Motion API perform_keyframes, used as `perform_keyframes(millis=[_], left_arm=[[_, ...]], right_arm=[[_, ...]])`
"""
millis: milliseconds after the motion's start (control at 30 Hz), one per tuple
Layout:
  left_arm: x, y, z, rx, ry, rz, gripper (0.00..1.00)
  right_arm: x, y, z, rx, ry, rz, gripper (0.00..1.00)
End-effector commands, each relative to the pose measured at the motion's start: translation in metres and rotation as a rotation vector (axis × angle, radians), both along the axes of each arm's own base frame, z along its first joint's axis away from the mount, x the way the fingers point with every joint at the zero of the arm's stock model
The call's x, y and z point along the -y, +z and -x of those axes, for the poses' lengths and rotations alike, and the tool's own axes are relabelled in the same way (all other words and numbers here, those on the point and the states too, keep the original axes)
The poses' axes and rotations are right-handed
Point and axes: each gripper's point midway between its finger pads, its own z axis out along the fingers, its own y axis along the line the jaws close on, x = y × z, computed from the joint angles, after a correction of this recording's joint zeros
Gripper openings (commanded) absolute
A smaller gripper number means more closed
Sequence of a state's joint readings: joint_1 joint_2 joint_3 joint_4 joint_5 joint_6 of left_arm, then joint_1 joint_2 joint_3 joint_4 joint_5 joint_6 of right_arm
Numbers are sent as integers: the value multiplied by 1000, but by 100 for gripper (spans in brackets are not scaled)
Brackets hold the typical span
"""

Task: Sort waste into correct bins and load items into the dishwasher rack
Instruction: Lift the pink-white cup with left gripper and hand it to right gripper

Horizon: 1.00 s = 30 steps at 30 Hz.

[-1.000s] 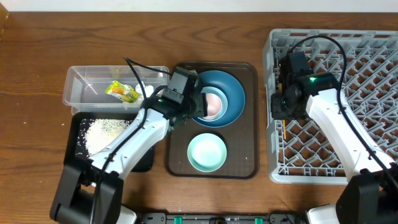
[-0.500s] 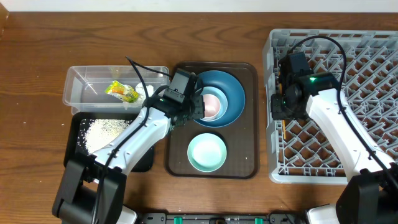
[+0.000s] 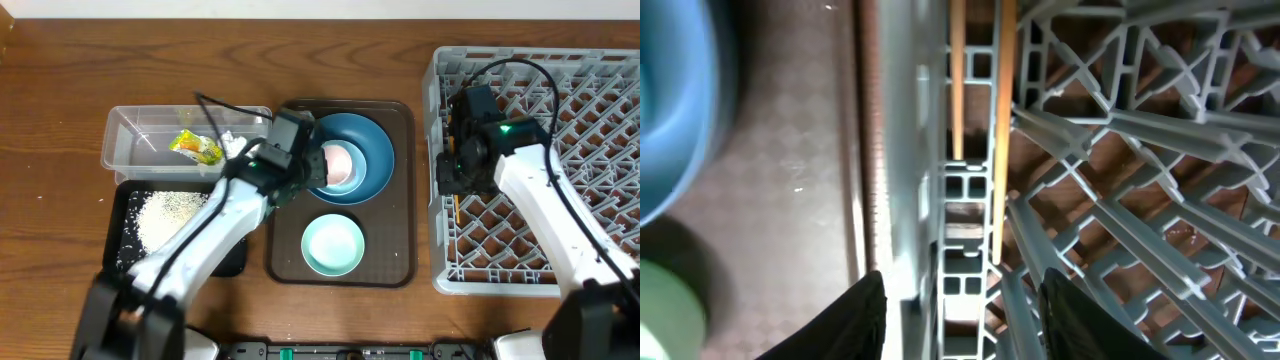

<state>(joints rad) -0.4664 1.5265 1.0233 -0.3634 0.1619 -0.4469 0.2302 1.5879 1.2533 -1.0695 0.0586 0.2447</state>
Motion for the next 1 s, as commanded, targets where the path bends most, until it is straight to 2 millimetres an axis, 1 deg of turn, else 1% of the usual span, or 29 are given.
perform_keyframes(millis=[0, 33, 100, 167, 200, 233, 267, 333, 367, 400, 433, 500, 600, 800, 967], left_arm=[[6, 73, 2, 145, -34, 137, 6], [7, 87, 7, 163, -53, 179, 6], [10, 113, 17, 188, -102, 275, 6], [12, 136, 29, 194, -163, 377, 6], [13, 146, 36, 186, -198, 436, 6], [14, 154, 43, 172, -230, 491, 6], [17, 165, 52, 158, -283, 560, 6], [22, 186, 68, 148, -411, 688, 6], [24, 196, 75, 144, -472, 747, 6], [24, 205, 81, 139, -524, 799, 6], [24, 215, 87, 134, -576, 848, 6], [24, 229, 94, 132, -653, 909, 6], [26, 240, 98, 148, -706, 937, 6], [28, 242, 97, 163, -713, 933, 6], [28, 241, 97, 164, -712, 932, 6]], right_arm=[[-17, 45, -4, 131, 81, -122, 50], [-26, 55, -4, 159, 120, -171, 52], [-53, 80, 0, 238, 262, -309, 56], [-81, 110, 9, 328, 437, -451, 69], [-93, 124, 15, 371, 520, -516, 71], [-105, 141, 23, 421, 614, -588, 78], [-116, 158, 32, 475, 707, -657, 88], [-132, 187, 50, 570, 862, -763, 99], [-137, 200, 59, 618, 933, -807, 99], [-140, 209, 65, 651, 979, -832, 99], [-142, 215, 68, 678, 1010, -847, 99], [-142, 220, 68, 703, 1020, -841, 99], [-143, 221, 68, 709, 1028, -848, 99], [-151, 241, 82, 774, 1143, -953, 99], [-153, 244, 84, 786, 1159, -970, 98]])
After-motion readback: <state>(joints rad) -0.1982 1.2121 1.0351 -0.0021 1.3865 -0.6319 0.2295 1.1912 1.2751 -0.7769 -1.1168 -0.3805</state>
